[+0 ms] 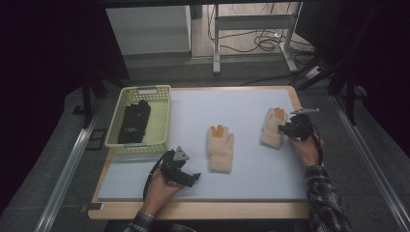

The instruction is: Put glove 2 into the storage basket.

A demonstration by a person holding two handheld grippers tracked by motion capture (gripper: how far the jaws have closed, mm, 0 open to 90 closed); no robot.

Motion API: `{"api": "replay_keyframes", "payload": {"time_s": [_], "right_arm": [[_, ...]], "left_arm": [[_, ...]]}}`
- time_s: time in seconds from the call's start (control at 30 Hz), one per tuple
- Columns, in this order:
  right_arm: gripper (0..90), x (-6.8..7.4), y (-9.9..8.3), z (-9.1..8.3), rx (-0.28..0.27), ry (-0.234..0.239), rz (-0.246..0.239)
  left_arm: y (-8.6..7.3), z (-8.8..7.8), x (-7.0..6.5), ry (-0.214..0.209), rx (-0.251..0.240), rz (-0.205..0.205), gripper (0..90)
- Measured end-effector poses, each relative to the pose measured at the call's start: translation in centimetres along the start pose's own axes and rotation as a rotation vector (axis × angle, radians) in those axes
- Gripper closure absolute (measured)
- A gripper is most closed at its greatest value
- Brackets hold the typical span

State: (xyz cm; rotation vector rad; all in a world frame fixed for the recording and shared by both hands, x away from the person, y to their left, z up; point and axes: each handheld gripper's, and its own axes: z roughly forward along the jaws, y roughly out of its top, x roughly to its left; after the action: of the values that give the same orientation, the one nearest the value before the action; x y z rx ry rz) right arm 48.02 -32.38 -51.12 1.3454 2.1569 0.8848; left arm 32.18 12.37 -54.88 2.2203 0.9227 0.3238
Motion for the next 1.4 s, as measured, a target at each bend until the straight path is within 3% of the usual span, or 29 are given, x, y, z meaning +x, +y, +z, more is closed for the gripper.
{"api": "replay_keyframes", "payload": {"time_s": [0.03,0.1,0.17,0.23,0.33,0.47,0.6,0.93,1.07,1.2,1.4], "right_arm": [[58.6,0.0,-0.1,0.3,0.013,-0.010,0.004],[60.0,-0.3,-0.5,0.4,0.000,0.014,0.050],[71.6,-0.5,-0.8,0.3,-0.022,0.022,0.078],[85.4,-0.6,-1.1,0.3,-0.030,0.062,0.104],[87.4,-0.2,-1.0,0.3,-0.026,0.056,0.104],[88.0,0.3,-0.5,-0.1,-0.006,0.030,0.056],[88.2,0.8,0.0,-1.2,-0.016,0.033,0.027],[88.4,2.4,1.9,-6.8,-0.036,0.040,-0.070],[88.3,3.4,2.7,-8.1,-0.028,0.058,-0.119],[88.3,4.9,3.4,-7.5,-0.018,0.085,-0.153],[88.3,7.8,4.0,-4.7,0.004,0.144,-0.191]], "left_arm": [[0.0,0.0,0.0,0.000,0.000,0.001,0.0],[0.0,0.0,0.0,0.000,0.000,0.005,0.0],[0.0,0.0,0.0,0.000,0.000,0.005,0.0],[0.0,0.0,0.0,0.001,0.000,0.005,0.0],[0.0,0.0,0.0,0.001,0.000,0.005,0.0],[0.0,0.0,0.0,0.000,0.000,0.005,0.0],[0.0,0.0,0.0,0.000,0.000,0.005,0.0],[0.0,0.0,0.0,0.000,0.001,0.000,0.0],[0.0,0.0,0.0,0.000,0.002,0.000,0.0],[0.0,0.0,0.0,0.000,0.002,0.000,0.0],[0.0,0.0,0.0,0.000,0.001,0.000,0.0]]}}
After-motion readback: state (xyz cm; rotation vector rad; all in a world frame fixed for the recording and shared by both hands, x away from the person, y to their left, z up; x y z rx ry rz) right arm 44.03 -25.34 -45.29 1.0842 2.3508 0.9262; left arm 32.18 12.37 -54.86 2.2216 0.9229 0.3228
